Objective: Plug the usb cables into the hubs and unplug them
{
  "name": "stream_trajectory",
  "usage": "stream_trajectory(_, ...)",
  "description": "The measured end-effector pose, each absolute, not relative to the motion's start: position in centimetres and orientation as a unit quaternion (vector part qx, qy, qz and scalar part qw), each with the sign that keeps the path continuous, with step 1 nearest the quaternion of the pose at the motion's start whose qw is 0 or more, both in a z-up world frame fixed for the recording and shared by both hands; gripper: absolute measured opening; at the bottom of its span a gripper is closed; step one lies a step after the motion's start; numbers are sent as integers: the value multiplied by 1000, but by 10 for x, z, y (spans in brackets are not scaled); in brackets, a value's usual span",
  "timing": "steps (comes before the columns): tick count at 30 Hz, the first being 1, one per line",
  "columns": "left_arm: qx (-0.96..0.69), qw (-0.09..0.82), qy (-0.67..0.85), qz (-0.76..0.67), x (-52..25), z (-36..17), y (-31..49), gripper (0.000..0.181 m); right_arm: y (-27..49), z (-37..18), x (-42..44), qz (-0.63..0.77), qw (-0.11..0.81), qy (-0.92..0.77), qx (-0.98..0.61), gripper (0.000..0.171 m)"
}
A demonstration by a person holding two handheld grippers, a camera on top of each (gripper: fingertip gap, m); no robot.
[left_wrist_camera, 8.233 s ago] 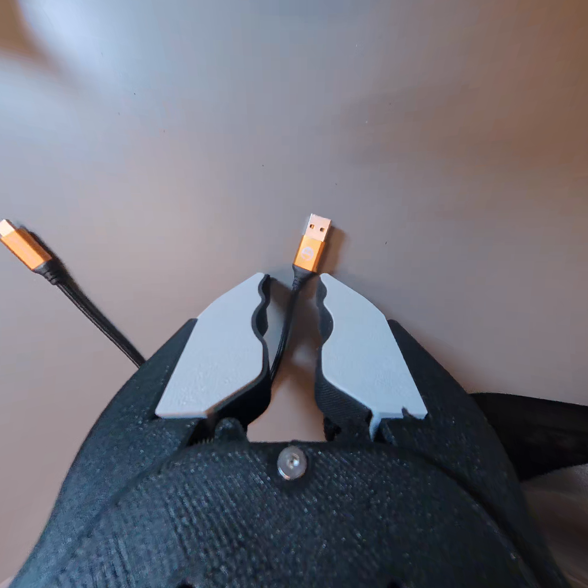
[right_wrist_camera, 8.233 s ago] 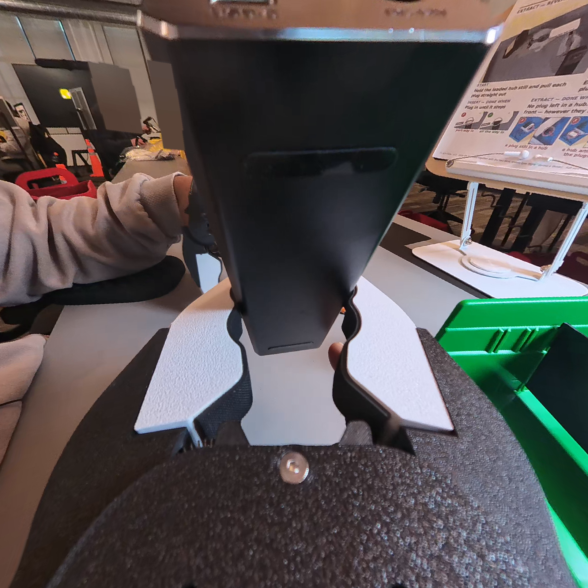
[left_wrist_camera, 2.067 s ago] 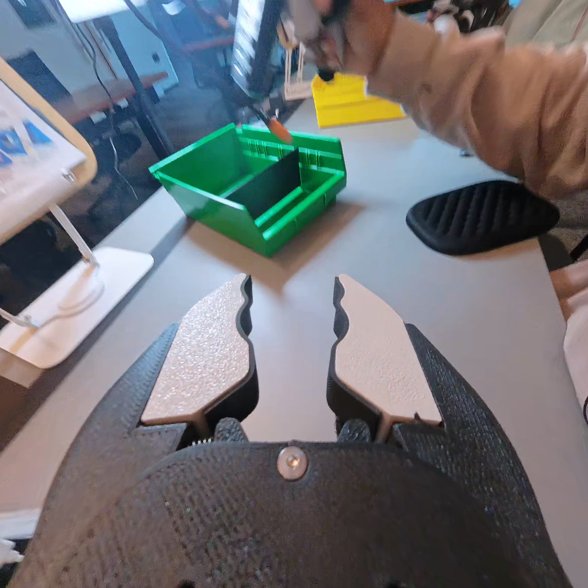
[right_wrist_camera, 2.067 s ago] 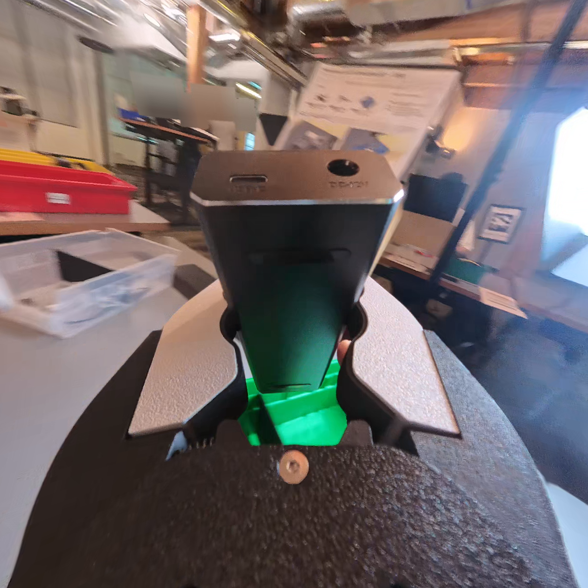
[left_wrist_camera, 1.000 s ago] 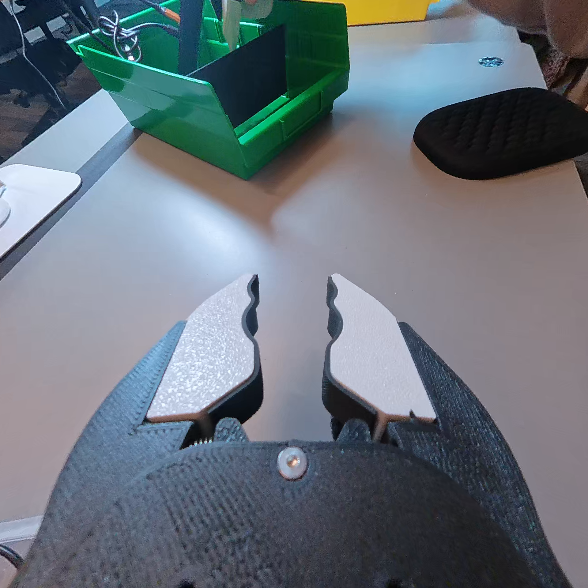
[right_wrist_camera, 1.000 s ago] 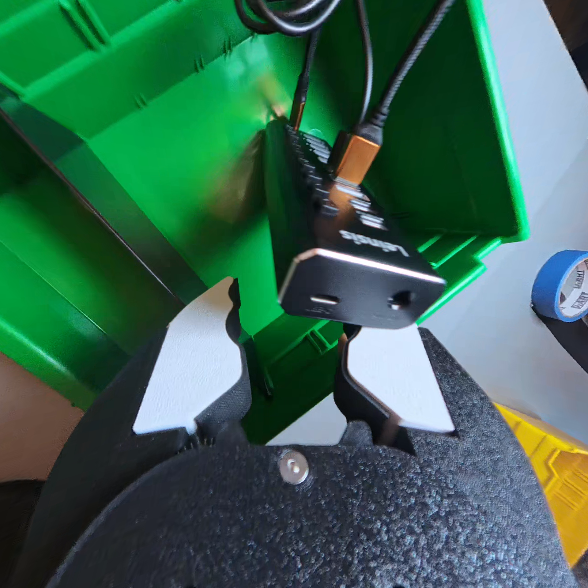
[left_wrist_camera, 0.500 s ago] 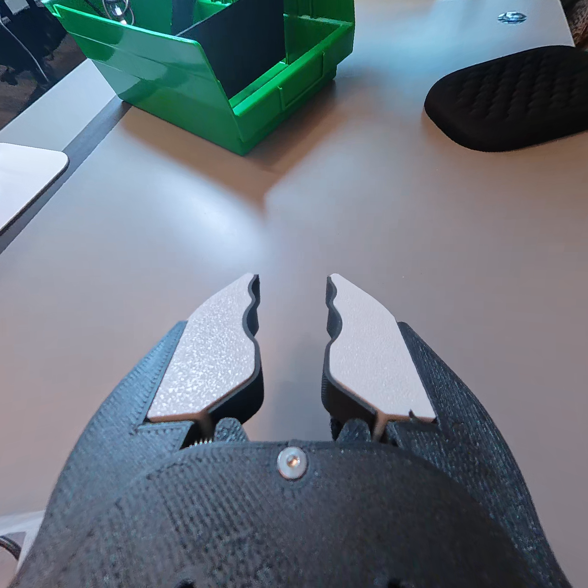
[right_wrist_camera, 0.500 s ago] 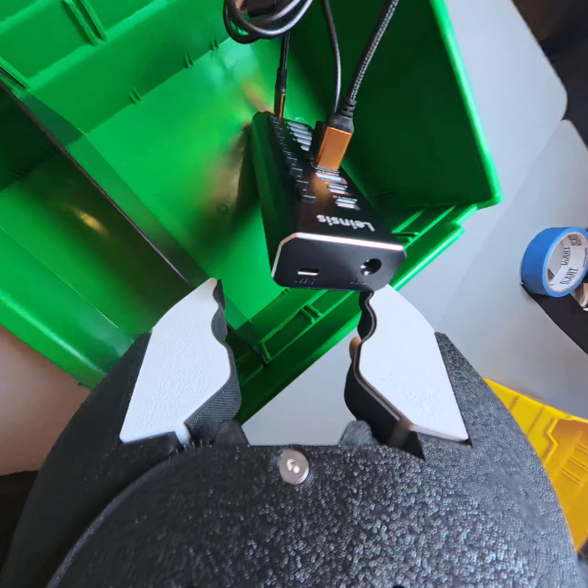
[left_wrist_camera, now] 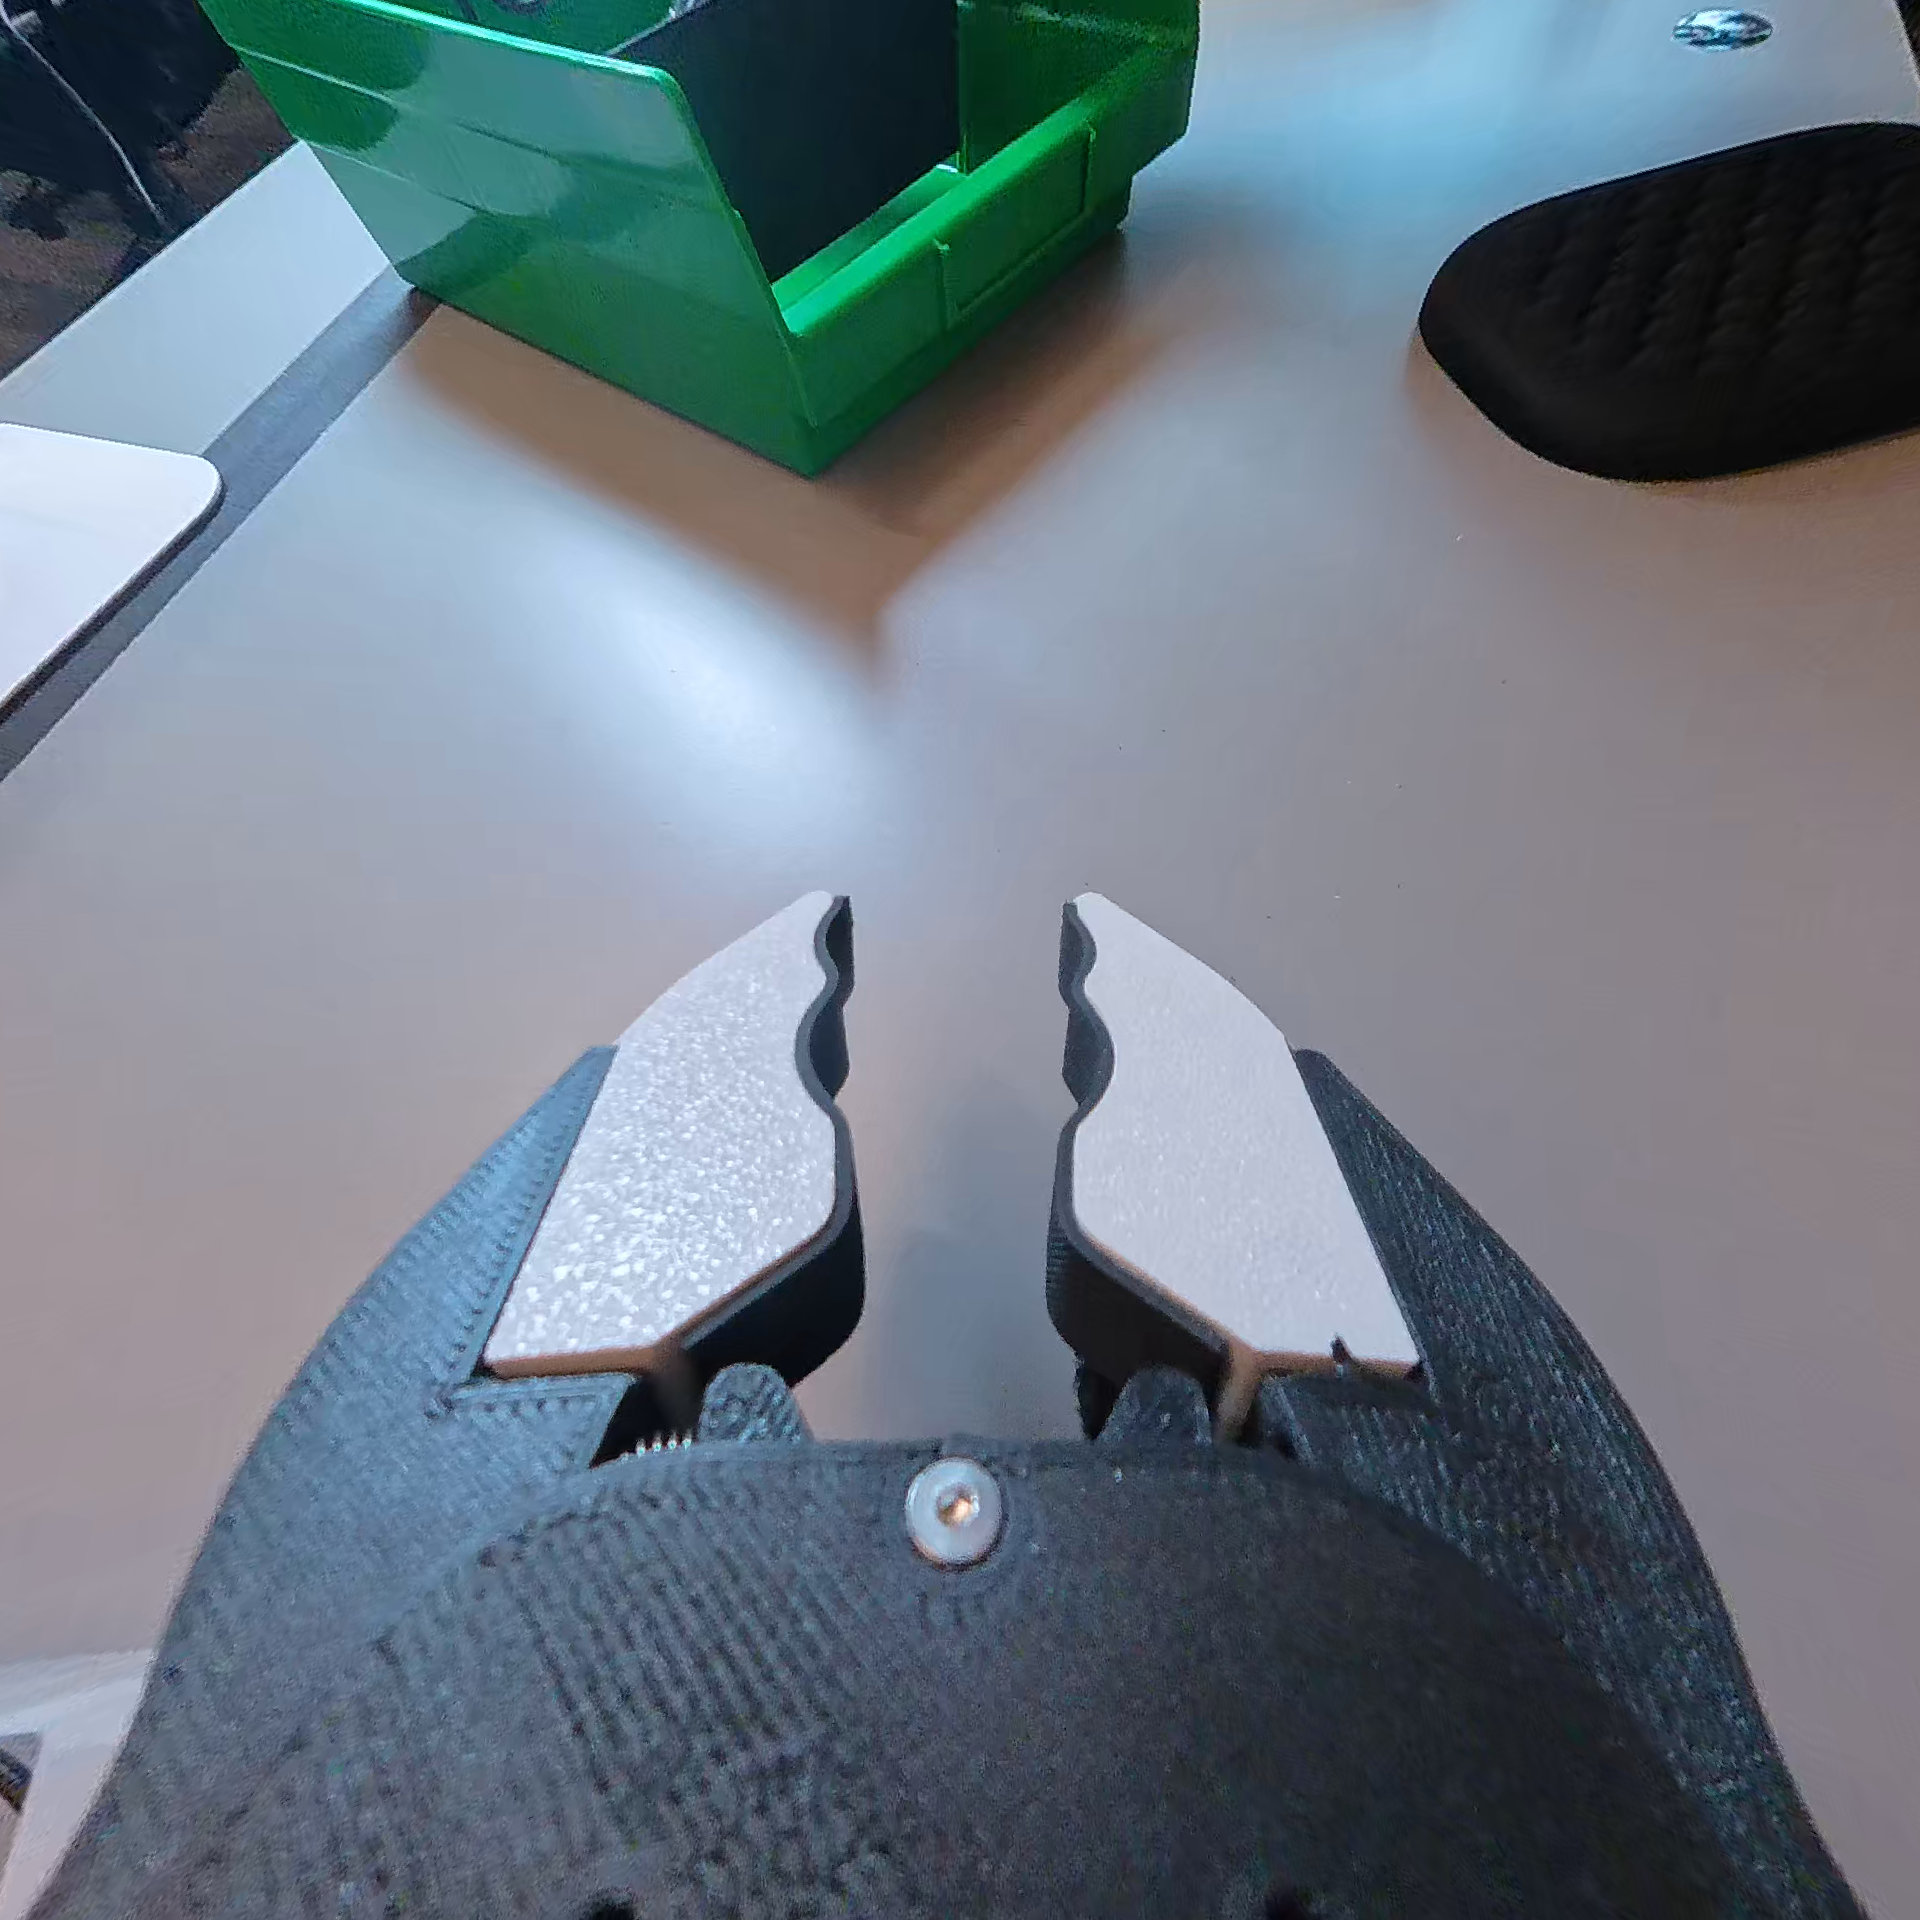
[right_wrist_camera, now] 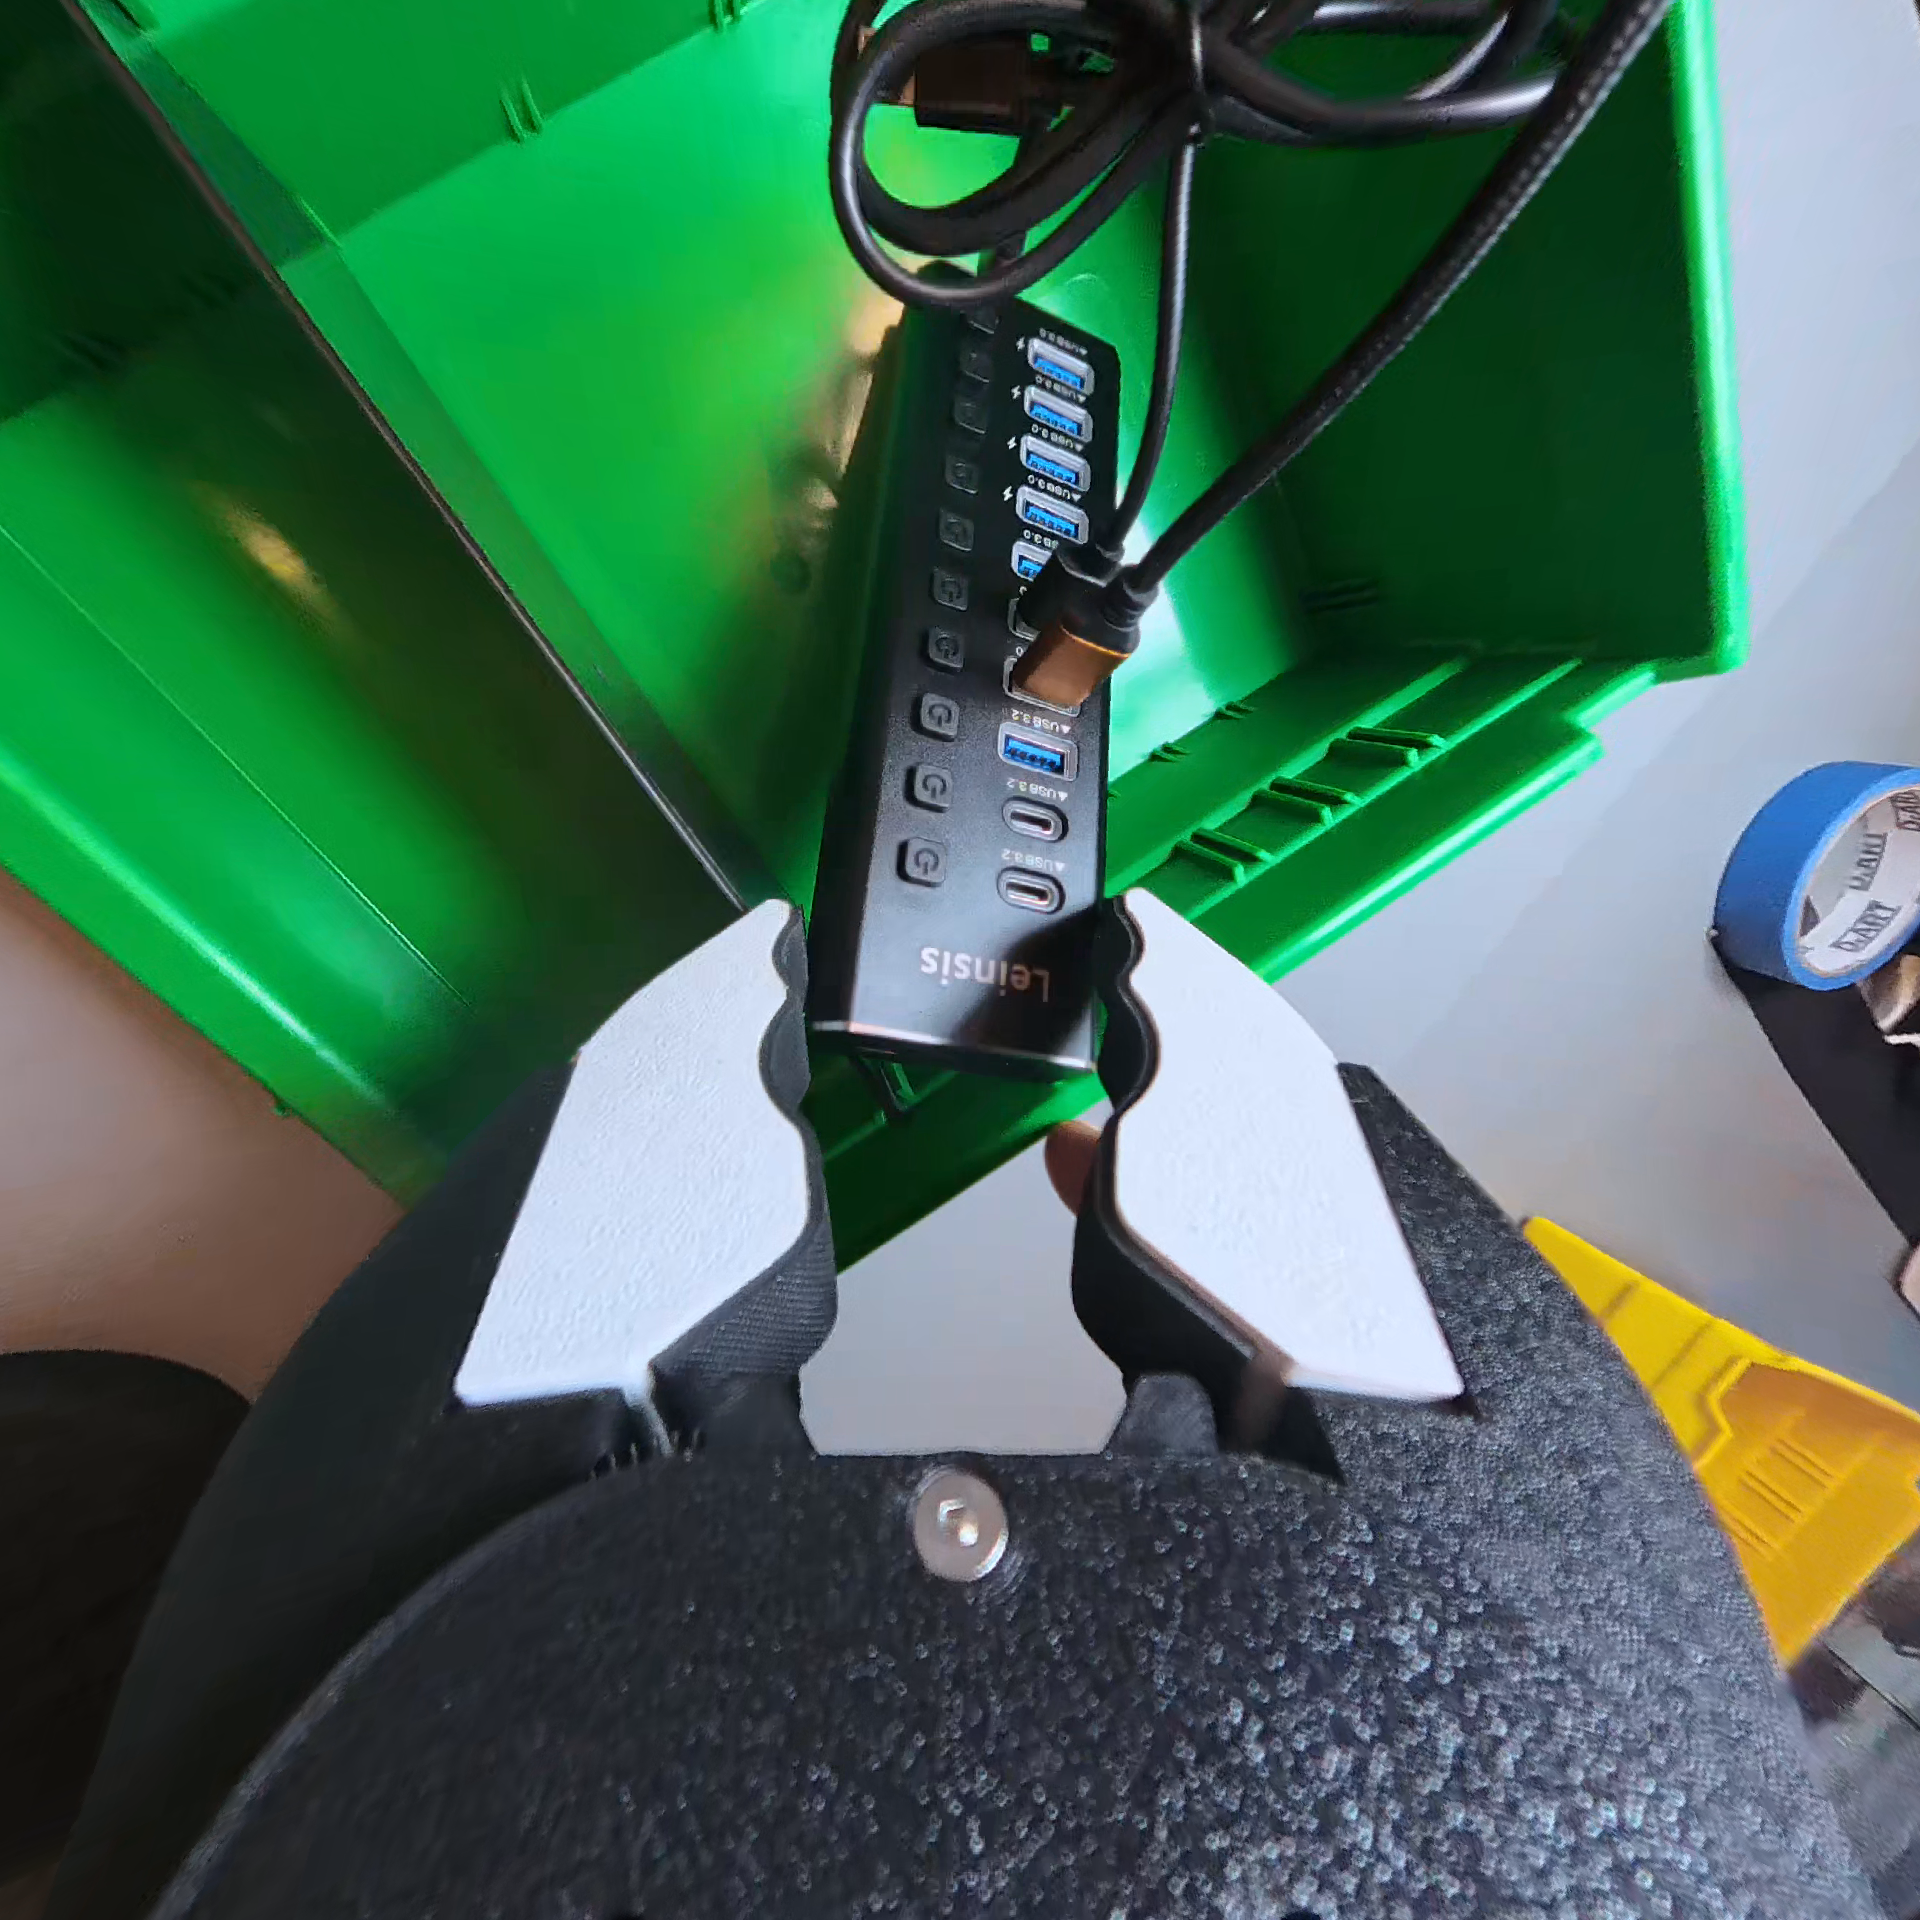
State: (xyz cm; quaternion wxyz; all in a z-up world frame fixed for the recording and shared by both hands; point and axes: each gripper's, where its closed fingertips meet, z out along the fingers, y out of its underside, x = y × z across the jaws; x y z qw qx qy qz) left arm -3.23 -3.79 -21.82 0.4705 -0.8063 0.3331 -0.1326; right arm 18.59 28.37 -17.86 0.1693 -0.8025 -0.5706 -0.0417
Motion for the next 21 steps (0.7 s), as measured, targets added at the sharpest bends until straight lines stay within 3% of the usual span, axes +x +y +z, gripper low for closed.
stream_trajectory(1, -807, 468, 336, -130, -31, -220, -38, 39, 284, -179, 185, -54, 159, -575, -801, 53)
stream_trajectory(3, -807, 464, 343, -124, -30, -222, -39, 39, 284, -179, 184, -82, 135, -591, -791, 50)
stream_trajectory(6, -809, 460, 347, -120, -29, -225, -39, 39, 287, -182, 160, -86, 139, -614, -772, 18)
stream_trajectory(7, -809, 458, 347, -119, -29, -226, -39, 39, 290, -183, 155, -91, 138, -609, -776, 16)
stream_trajectory(15, -811, 447, 361, -107, -28, -233, -41, 38, 320, -188, 148, -163, 127, -604, -770, 36)
stream_trajectory(17, -811, 443, 368, -102, -27, -236, -42, 38, 314, -188, 136, -109, 149, -612, -769, 49)
stream_trajectory(21, -814, 437, 370, -104, -26, -240, -43, 38, 319, -167, 126, -30, 230, -572, -786, 53)
